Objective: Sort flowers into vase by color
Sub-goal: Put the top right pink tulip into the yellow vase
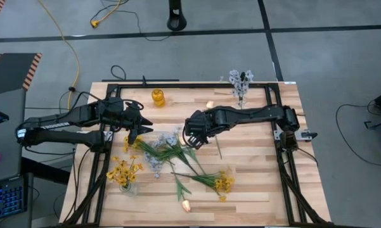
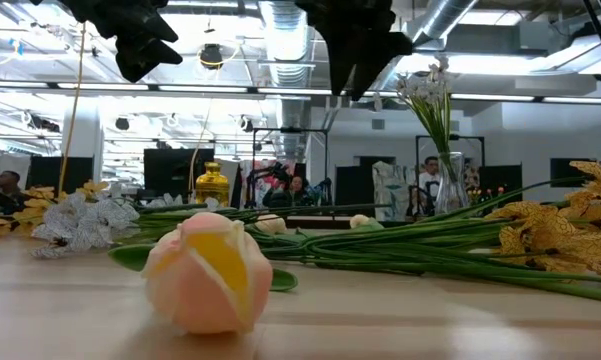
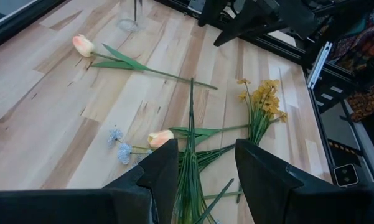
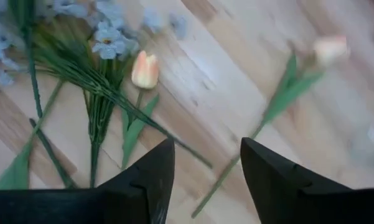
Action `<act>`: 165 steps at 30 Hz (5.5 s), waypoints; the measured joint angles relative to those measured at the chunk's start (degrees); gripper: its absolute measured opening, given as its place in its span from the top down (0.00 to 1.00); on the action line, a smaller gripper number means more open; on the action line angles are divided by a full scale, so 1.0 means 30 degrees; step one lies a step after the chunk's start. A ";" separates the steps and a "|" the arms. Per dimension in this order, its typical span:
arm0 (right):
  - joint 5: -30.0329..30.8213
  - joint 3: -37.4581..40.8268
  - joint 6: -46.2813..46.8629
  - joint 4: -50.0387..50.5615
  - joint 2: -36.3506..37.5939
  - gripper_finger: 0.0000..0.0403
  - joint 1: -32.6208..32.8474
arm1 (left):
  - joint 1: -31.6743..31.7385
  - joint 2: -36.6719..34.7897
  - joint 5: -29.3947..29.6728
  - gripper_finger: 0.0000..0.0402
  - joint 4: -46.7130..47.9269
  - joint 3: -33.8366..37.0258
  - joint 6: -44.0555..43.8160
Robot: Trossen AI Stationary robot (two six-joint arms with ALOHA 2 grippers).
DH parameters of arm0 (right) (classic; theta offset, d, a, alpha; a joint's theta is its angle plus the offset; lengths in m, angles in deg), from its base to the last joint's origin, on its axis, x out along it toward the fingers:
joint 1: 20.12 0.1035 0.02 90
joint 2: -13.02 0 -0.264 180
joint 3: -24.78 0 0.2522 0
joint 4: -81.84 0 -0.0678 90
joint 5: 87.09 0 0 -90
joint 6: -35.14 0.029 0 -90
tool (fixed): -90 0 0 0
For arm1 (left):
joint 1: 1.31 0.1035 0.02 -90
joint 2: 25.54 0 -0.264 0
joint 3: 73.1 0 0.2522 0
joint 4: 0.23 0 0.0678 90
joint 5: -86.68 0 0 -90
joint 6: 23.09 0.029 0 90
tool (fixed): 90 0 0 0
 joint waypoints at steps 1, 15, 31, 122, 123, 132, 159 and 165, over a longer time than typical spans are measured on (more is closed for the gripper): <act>0.0387 0.0156 0.0958 0.0375 0.0000 0.48 0.0085 | -0.0007 0.0000 0.0000 0.64 0.0000 0.0000 -0.0007; 0.2853 0.6340 1.0337 -0.0588 0.0007 0.50 0.1354 | -0.0007 0.0000 0.0094 0.64 0.0007 0.0000 -0.0043; 0.3880 1.0465 1.0710 -0.5723 -0.0015 0.50 -0.0702 | -0.0007 0.0005 0.0080 0.64 0.0007 0.0000 0.0289; 0.5795 0.4131 -0.0267 -1.1134 -0.1137 0.93 -0.2362 | -0.0007 -0.1596 0.0080 0.64 0.0000 0.0000 0.0284; 0.5951 0.3906 -0.0455 -1.1108 -0.1137 0.93 -0.2354 | -0.0007 -0.1596 0.0080 0.64 0.0000 0.0000 0.0284; 0.7736 0.3026 -0.4238 -1.5121 -0.1137 0.93 -0.2253 | -0.0007 -0.1596 0.0080 0.64 -0.0007 0.0000 0.0291; -0.1030 0.4250 -1.6830 -3.6338 -0.1290 0.93 -0.5898 | -0.0007 -0.3424 0.2499 0.64 -0.0364 0.0015 0.0328; -0.3105 0.4259 -1.6838 -3.8003 -0.1290 0.93 -0.6589 | -0.0007 -0.3400 0.2997 0.64 -0.0505 0.0015 0.0378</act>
